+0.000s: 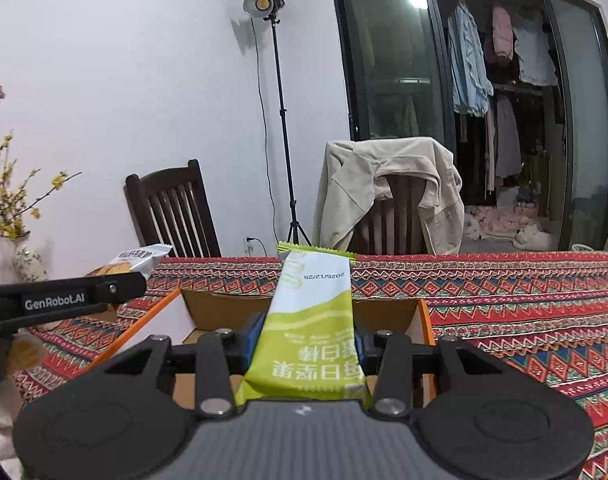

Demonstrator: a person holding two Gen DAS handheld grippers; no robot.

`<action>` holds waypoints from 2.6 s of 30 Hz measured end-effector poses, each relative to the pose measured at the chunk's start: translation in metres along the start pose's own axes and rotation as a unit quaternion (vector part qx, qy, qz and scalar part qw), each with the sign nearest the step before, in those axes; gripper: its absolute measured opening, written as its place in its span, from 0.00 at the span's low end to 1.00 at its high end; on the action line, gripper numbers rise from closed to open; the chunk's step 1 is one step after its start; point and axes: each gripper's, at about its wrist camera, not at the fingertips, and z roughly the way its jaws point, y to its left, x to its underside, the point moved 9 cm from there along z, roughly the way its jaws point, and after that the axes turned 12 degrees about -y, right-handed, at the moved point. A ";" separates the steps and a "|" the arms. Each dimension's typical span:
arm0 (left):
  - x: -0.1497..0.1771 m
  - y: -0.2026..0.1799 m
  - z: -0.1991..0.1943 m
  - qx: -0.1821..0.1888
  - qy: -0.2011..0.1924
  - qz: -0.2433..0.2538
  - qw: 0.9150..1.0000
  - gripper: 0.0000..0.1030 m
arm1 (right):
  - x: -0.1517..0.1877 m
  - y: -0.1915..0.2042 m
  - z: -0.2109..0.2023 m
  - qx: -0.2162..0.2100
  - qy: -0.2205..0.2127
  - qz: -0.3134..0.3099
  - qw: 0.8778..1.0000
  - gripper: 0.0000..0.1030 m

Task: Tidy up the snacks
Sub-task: 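Carry both packets over the cardboard box and open both grippers to drop them, then move both grippers back toward the snack pile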

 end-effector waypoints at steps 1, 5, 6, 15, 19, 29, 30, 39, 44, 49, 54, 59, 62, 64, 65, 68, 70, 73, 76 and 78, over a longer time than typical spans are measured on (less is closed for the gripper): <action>0.002 0.003 0.004 -0.004 0.000 -0.003 1.000 0.49 | 0.001 -0.001 0.005 0.000 0.001 0.003 1.000 0.40; 0.013 0.017 0.017 -0.018 0.003 -0.009 1.000 0.49 | 0.009 -0.006 0.018 0.005 0.007 0.004 1.000 0.40; 0.016 0.019 0.019 -0.020 0.004 -0.011 1.000 0.49 | 0.012 -0.009 0.019 0.007 0.007 0.003 1.000 0.40; 0.036 0.016 0.029 -0.017 0.031 0.005 0.999 0.49 | 0.028 -0.015 0.029 0.005 0.025 0.014 1.000 0.40; 0.037 0.013 0.026 -0.016 0.029 0.009 0.999 0.73 | 0.034 -0.016 0.033 0.001 0.037 0.013 0.999 0.45; 0.027 0.017 0.008 -0.025 -0.003 0.003 1.000 1.00 | 0.028 -0.015 0.022 0.000 0.020 0.006 1.000 1.00; 0.025 0.016 0.007 -0.025 -0.005 0.002 1.000 1.00 | 0.028 -0.015 0.020 0.002 0.019 0.006 1.000 1.00; 0.004 0.015 -0.026 -0.020 -0.026 -0.012 0.999 1.00 | 0.014 -0.017 -0.004 0.011 -0.009 0.011 1.000 1.00; 0.001 0.012 -0.054 -0.002 -0.032 -0.011 0.999 1.00 | 0.015 -0.013 -0.025 0.011 -0.010 0.000 1.000 1.00; 0.013 0.017 -0.079 0.005 -0.025 -0.004 1.000 1.00 | 0.026 -0.007 -0.052 0.011 -0.002 -0.014 1.000 1.00; 0.034 0.027 -0.100 0.006 -0.002 -0.003 1.000 1.00 | 0.044 0.000 -0.078 0.009 0.014 -0.022 1.000 1.00; 0.052 0.034 -0.121 0.009 0.011 0.001 1.000 1.00 | 0.063 0.005 -0.103 0.005 0.026 -0.024 0.999 1.00; 0.063 0.037 -0.134 0.013 0.018 0.002 1.000 1.00 | 0.072 0.008 -0.120 0.004 0.032 -0.023 0.999 1.00; 0.069 0.039 -0.140 0.014 0.022 0.003 1.000 1.00 | 0.078 0.009 -0.128 0.004 0.037 -0.023 0.999 1.00; 0.072 0.040 -0.142 0.013 0.026 0.002 1.000 1.00 | 0.081 0.010 -0.132 0.005 0.040 -0.023 0.999 1.00; 0.081 0.044 -0.149 0.012 0.036 -0.003 0.999 1.00 | 0.089 0.011 -0.142 0.005 0.047 -0.021 0.999 1.00; 0.086 0.046 -0.151 0.011 0.040 -0.005 0.999 1.00 | 0.094 0.012 -0.149 0.006 0.051 -0.020 0.998 1.00; 0.091 0.046 -0.156 0.012 0.044 -0.006 0.999 1.00 | 0.100 0.012 -0.156 0.010 0.057 -0.020 0.998 1.00; 0.094 0.046 -0.160 0.014 0.045 -0.007 0.999 1.00 | 0.106 0.013 -0.159 0.014 0.064 -0.017 0.998 1.00; 0.095 0.046 -0.163 0.015 0.045 -0.007 0.999 1.00 | 0.109 0.013 -0.161 0.015 0.067 -0.015 0.998 1.00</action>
